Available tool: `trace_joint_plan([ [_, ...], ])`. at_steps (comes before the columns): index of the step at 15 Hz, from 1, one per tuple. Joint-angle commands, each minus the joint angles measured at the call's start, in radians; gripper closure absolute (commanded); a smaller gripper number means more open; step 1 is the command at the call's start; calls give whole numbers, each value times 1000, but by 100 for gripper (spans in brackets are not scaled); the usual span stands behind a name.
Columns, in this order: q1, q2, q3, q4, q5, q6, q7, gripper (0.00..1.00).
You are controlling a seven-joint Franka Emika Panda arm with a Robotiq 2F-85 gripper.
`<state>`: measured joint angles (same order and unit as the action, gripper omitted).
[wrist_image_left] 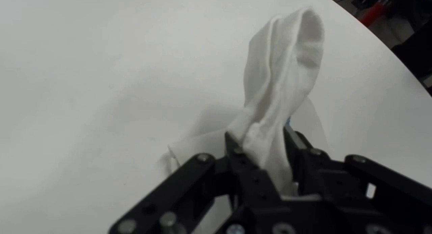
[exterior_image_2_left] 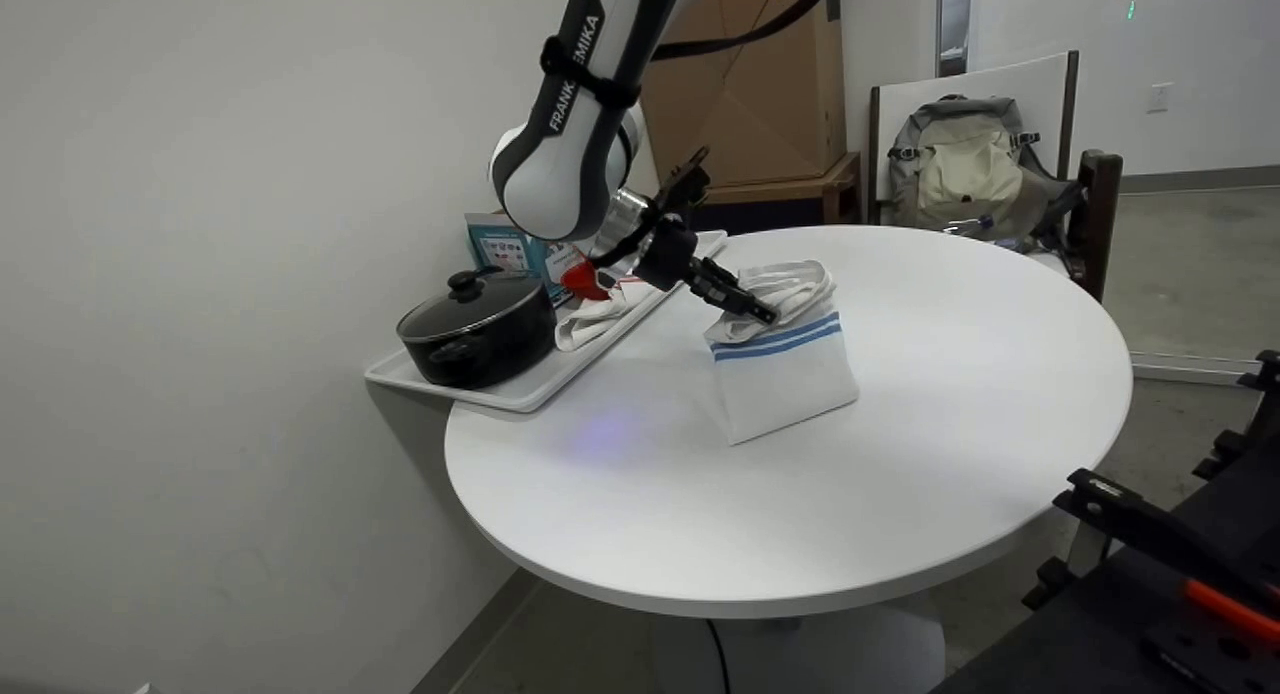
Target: Fold the white and blue towel from right to left and then bottom to top
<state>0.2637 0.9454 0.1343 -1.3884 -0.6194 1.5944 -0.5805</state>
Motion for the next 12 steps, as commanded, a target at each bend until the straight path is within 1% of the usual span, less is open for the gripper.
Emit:
trace_joint_plan([
  [1,17,15,-5,4,-50,28,1,39],
  [6,11,-30,4,-41,-70,190,78,3],
  [7,7,-38,6,-42,-61,225,98,0],
  [10,-2,-63,7,-45,-33,316,152,0],
  [12,-3,-76,3,-47,-19,353,181,0],
])
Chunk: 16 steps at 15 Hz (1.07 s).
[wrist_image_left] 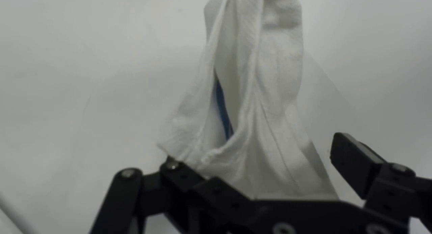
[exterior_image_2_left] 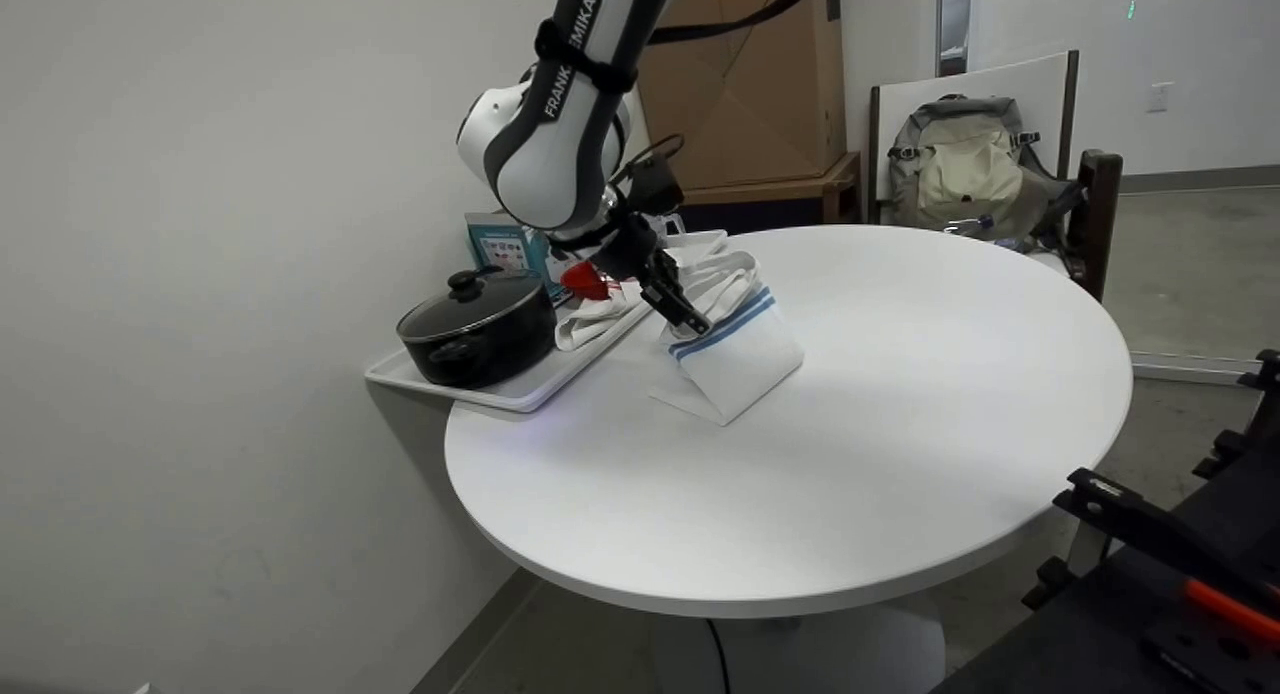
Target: Fold the white and blue towel from right to left and then bottom to top
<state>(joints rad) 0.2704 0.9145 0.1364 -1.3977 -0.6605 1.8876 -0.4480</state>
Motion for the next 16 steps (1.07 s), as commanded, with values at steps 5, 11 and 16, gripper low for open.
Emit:
trace_joint_plan([
  [5,-16,-53,-2,-24,95,43,95,0],
  [11,-26,-15,-13,30,215,-95,67,0],
  [16,-43,-25,-22,60,314,-66,232,0],
])
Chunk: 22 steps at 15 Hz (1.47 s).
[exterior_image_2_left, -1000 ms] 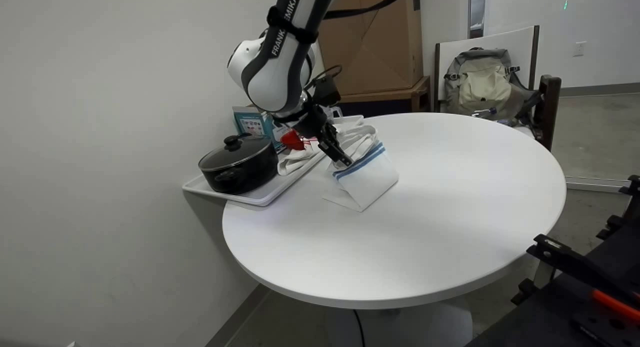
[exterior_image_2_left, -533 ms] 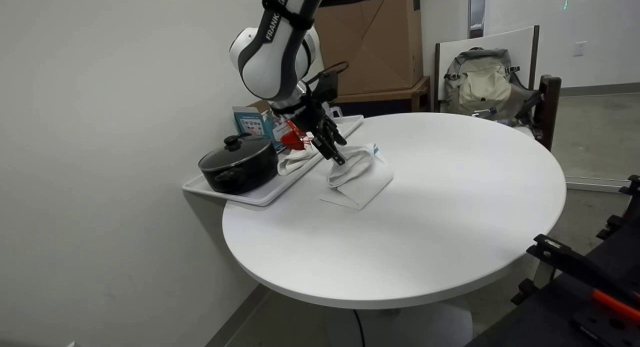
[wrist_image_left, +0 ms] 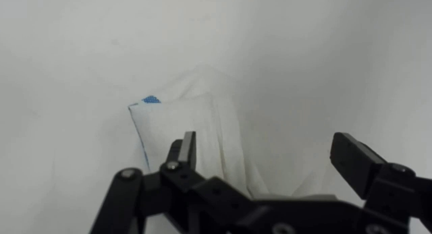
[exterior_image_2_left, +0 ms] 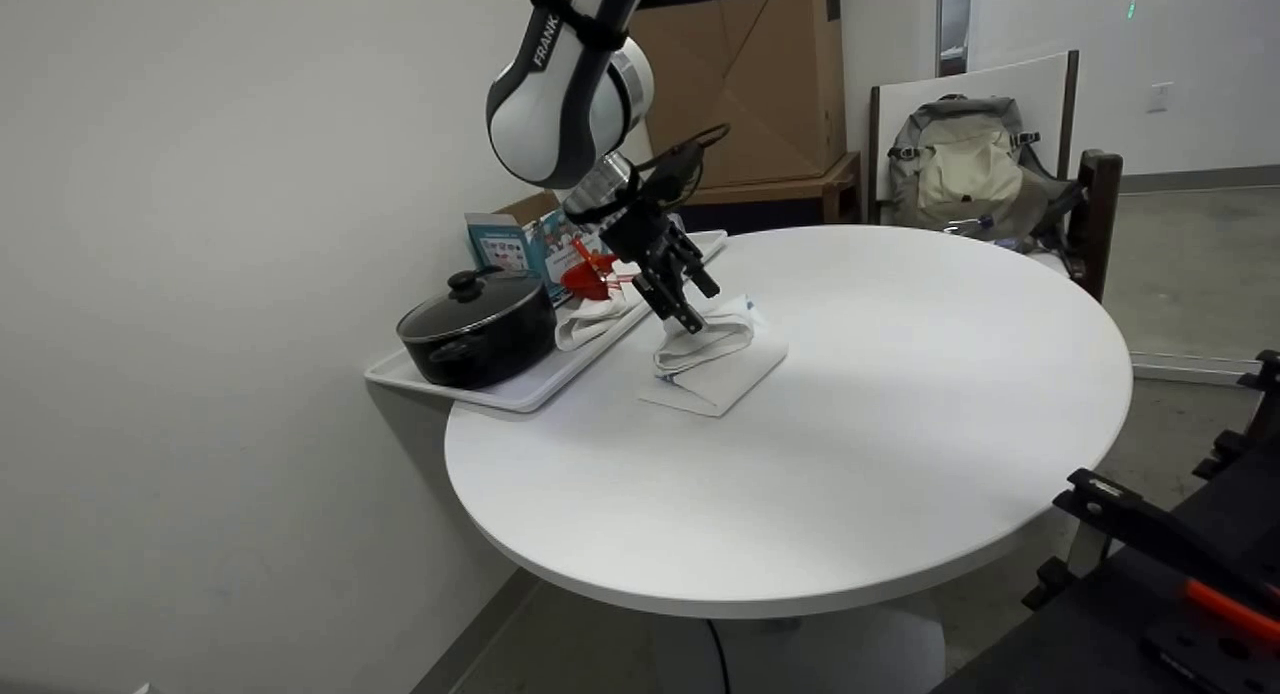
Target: Fold the white and blue towel from right to left and then bottom to top
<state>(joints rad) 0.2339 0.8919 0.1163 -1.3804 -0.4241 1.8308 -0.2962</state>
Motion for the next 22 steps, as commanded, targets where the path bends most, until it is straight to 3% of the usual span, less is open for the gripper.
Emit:
trace_joint_plan([
  [1,-10,-10,-1,46,104,-8,112,0],
  [7,-45,-120,-12,-40,256,60,301,0],
  [13,-37,-330,-55,-333,287,275,526,0],
  [20,11,-548,-43,-696,286,459,698,0],
  [21,8,-445,-46,-553,273,395,655,0],
  [22,12,-473,-44,-599,272,413,672,0],
])
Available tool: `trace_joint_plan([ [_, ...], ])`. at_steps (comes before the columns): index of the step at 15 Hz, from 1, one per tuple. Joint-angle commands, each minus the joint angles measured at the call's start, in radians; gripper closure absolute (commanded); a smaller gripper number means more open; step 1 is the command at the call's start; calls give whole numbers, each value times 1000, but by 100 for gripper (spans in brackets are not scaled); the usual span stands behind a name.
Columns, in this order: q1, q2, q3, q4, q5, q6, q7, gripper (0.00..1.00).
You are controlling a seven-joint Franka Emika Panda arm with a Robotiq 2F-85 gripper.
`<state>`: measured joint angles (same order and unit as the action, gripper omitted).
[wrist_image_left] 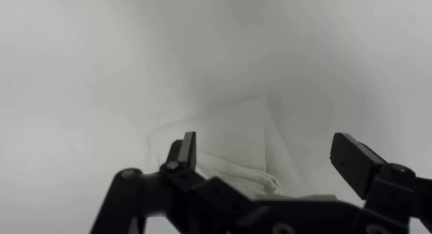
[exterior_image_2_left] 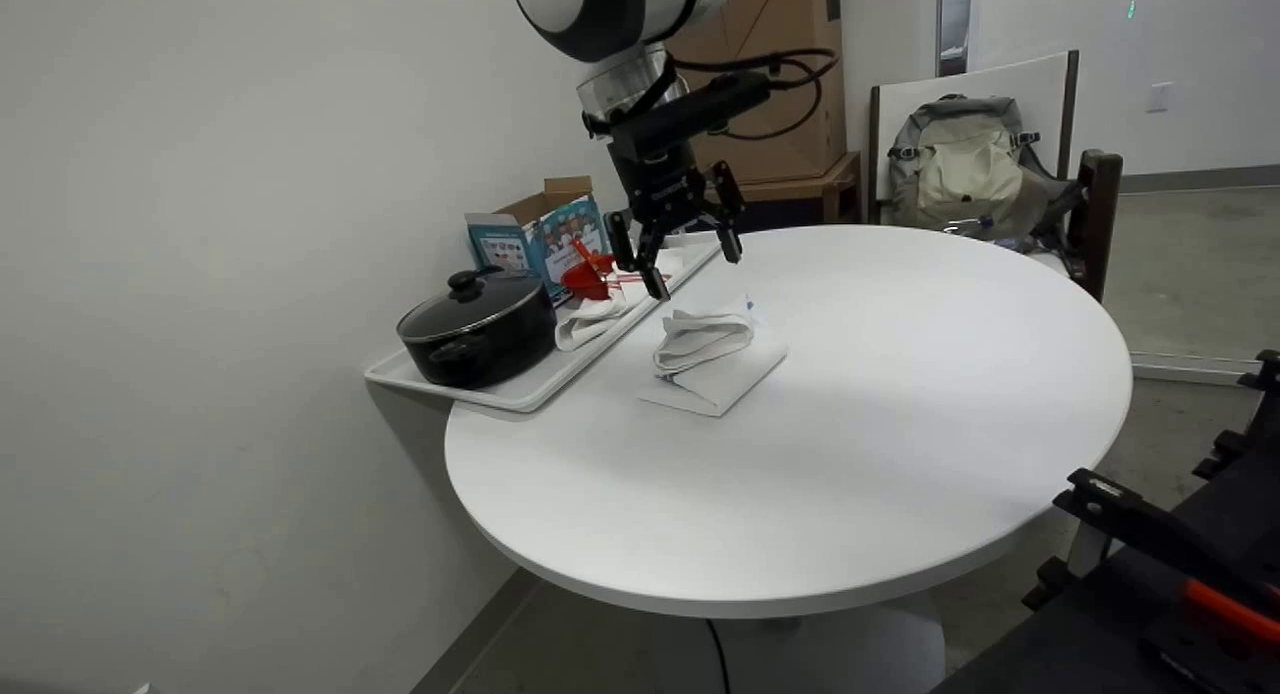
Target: Fold the white and blue towel from right to left and then bottom to top
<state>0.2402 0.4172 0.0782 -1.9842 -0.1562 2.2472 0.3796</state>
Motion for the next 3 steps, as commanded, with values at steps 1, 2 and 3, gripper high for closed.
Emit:
trace_joint_plan([
  [1,7,-21,-5,-29,3,8,6,0],
  [2,7,-36,-4,-49,3,13,9,0],
  [3,5,-45,-3,-59,2,14,10,0],
])
